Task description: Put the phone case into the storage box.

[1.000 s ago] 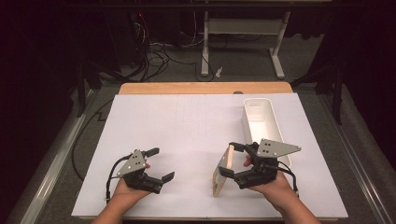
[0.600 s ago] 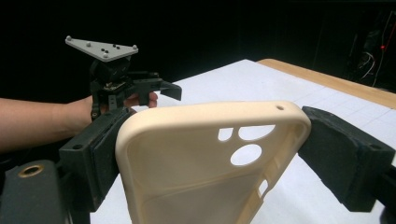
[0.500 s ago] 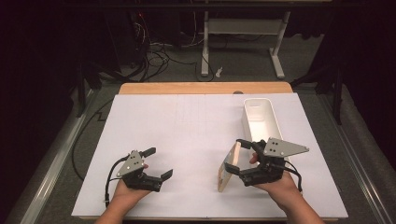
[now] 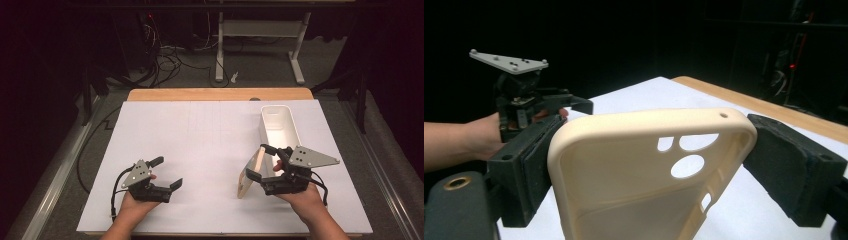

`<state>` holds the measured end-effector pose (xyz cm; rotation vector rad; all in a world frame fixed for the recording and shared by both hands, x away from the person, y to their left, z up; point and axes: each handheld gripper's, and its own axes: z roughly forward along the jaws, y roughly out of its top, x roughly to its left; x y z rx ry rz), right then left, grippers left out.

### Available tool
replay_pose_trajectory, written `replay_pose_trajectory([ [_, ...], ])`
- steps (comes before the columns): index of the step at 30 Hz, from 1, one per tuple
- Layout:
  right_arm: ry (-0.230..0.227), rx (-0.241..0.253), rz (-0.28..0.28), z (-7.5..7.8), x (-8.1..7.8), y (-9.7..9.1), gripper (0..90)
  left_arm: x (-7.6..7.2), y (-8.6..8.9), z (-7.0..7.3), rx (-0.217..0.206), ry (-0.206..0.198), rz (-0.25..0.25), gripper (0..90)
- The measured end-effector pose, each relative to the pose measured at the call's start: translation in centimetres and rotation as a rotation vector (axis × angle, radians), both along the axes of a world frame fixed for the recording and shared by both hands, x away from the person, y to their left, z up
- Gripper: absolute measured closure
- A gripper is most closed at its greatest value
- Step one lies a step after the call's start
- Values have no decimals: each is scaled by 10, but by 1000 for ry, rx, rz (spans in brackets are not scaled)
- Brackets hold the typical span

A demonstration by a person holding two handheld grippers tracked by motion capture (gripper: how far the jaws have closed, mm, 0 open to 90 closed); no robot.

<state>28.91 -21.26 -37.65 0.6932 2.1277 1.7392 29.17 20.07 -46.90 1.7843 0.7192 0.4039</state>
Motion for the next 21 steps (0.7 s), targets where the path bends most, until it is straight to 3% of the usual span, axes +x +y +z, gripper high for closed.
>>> replay_pose_trajectory([
  [10,-41,-16,-43,3,-1,-1,126,-1,0,0,49,-6,22,3],
  [21,-83,5,-96,11,0,-3,126,0,5,0,33,3,43,3],
])
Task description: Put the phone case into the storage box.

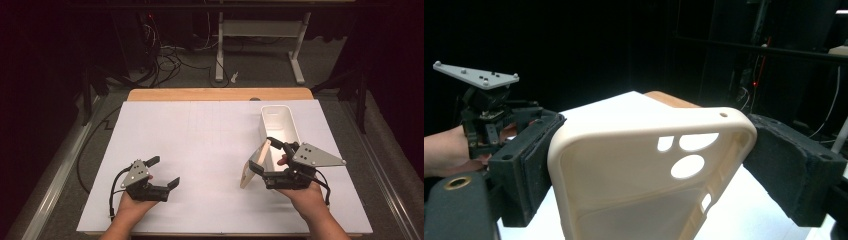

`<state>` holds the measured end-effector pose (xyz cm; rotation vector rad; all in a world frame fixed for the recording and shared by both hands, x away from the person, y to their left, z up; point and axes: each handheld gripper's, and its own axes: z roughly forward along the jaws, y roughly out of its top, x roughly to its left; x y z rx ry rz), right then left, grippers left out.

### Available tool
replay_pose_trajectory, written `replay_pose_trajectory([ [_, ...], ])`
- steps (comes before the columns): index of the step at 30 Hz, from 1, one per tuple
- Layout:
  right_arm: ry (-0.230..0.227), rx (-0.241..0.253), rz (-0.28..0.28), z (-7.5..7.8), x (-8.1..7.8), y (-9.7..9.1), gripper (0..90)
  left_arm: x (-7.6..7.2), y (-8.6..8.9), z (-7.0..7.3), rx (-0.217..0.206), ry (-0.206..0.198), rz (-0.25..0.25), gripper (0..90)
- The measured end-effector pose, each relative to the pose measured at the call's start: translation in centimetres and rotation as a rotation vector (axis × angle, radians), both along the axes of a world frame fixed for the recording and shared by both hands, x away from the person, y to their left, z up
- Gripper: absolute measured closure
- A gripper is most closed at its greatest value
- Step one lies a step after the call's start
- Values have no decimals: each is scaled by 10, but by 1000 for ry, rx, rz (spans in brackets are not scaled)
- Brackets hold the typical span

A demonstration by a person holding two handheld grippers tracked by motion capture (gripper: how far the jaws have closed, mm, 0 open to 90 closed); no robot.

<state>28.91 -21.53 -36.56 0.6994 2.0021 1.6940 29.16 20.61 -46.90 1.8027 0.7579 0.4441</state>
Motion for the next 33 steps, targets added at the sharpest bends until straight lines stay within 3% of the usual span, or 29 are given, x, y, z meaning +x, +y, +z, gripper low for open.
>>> replay_pose_trajectory([
  [15,-58,68,-82,20,-3,-18,126,0,0,0,1,-5,-7,3],
  [33,-104,109,-160,39,-8,-41,127,-1,-1,0,10,-7,-17,4],
])
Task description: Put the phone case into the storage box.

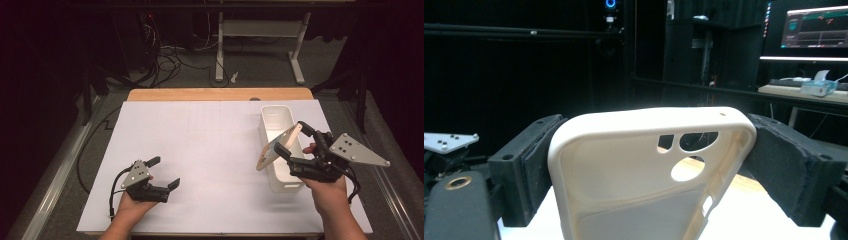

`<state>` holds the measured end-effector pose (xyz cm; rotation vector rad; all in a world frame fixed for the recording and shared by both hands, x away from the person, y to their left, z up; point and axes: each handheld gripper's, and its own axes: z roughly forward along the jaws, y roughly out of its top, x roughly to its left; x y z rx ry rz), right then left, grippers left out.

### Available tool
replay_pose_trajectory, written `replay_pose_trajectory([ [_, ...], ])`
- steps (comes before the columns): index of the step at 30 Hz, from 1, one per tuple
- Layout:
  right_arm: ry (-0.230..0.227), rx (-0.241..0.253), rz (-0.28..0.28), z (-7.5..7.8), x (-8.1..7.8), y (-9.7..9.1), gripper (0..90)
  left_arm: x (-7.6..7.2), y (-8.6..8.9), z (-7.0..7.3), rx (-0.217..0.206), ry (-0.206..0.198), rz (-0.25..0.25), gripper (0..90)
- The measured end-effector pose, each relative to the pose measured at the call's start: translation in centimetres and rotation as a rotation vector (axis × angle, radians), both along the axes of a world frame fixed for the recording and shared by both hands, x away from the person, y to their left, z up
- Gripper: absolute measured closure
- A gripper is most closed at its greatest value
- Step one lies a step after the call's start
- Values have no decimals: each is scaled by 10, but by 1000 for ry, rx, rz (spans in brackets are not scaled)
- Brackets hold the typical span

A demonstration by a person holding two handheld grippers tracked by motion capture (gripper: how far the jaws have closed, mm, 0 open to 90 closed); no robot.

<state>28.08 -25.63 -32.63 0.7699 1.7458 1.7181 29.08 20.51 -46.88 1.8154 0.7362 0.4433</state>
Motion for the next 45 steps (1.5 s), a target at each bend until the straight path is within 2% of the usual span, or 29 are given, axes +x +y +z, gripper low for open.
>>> replay_pose_trajectory([
  [9,-21,6,-62,6,0,-14,127,0,0,1,-1,-3,1,5],
  [25,-39,-1,-185,1,5,-30,127,0,1,1,-3,-5,2,7],
  [29,-46,1,-208,1,5,-29,127,0,0,1,-2,-7,3,8],
  [35,-49,-29,-254,3,9,-21,127,0,2,1,0,-6,7,7],
  [40,-29,-28,-284,2,16,-17,127,0,2,1,-4,-8,-1,7],
  [45,-29,-65,-312,3,24,-11,127,0,1,1,-3,-13,-6,7],
])
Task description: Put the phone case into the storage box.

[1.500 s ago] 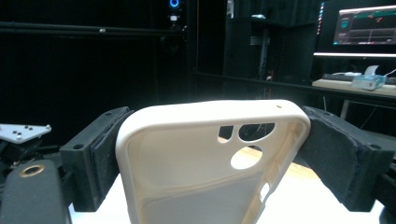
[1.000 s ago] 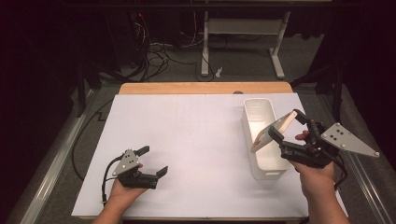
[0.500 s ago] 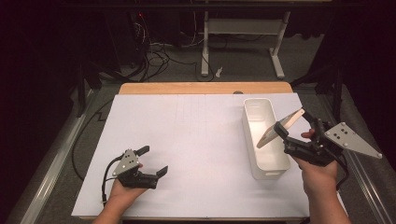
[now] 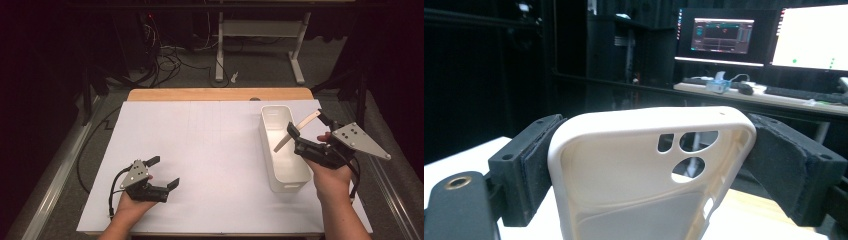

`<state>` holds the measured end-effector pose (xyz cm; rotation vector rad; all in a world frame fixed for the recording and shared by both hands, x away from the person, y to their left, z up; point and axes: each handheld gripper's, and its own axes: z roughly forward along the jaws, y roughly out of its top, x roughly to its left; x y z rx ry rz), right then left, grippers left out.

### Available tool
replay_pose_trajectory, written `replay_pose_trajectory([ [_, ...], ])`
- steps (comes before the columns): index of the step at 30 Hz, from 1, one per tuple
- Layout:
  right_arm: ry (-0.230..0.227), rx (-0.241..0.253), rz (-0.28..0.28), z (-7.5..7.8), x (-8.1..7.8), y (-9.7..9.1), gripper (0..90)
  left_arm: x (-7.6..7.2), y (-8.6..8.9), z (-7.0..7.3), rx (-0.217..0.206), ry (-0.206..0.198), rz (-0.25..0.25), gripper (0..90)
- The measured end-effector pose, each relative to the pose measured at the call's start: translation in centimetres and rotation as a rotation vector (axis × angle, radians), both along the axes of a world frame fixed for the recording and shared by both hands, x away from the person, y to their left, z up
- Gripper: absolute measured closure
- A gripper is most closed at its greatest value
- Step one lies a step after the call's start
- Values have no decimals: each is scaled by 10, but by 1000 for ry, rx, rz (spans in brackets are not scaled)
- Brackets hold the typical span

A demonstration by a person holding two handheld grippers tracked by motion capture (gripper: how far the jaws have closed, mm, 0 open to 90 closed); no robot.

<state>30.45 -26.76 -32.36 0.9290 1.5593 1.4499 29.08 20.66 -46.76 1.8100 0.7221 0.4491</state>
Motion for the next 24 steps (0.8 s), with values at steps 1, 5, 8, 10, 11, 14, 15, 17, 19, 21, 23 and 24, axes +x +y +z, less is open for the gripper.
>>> replay_pose_trajectory([
  [1,2,0,-1,0,2,1,126,0,0,0,0,0,-1,7],
  [5,8,-9,-21,0,9,4,126,0,1,1,-7,-1,-2,7],
  [8,9,-17,-34,0,14,6,126,-1,1,1,-8,-3,-6,7],
  [10,11,-24,-43,-1,18,7,126,-1,1,1,-9,-3,-7,8],
  [11,13,-24,-43,-1,19,7,126,-1,1,1,-10,-3,-6,8],
  [14,20,-24,-54,-2,25,7,127,-1,1,2,-10,-4,-6,8],
  [15,20,-25,-58,-2,27,6,126,-1,1,2,-11,-4,-5,8],
  [17,26,-25,-63,-3,31,7,126,-1,1,2,-12,-4,-4,8],
  [19,31,-27,-71,-4,35,7,126,-1,1,1,-13,0,-3,8],
  [21,37,-29,-74,-4,38,7,126,-1,2,1,-14,2,-2,8],
  [23,40,-33,-78,-5,42,9,126,-1,2,1,-14,3,-2,8],
  [24,41,-32,-79,-4,43,9,126,-1,2,1,-15,2,-2,8],
])
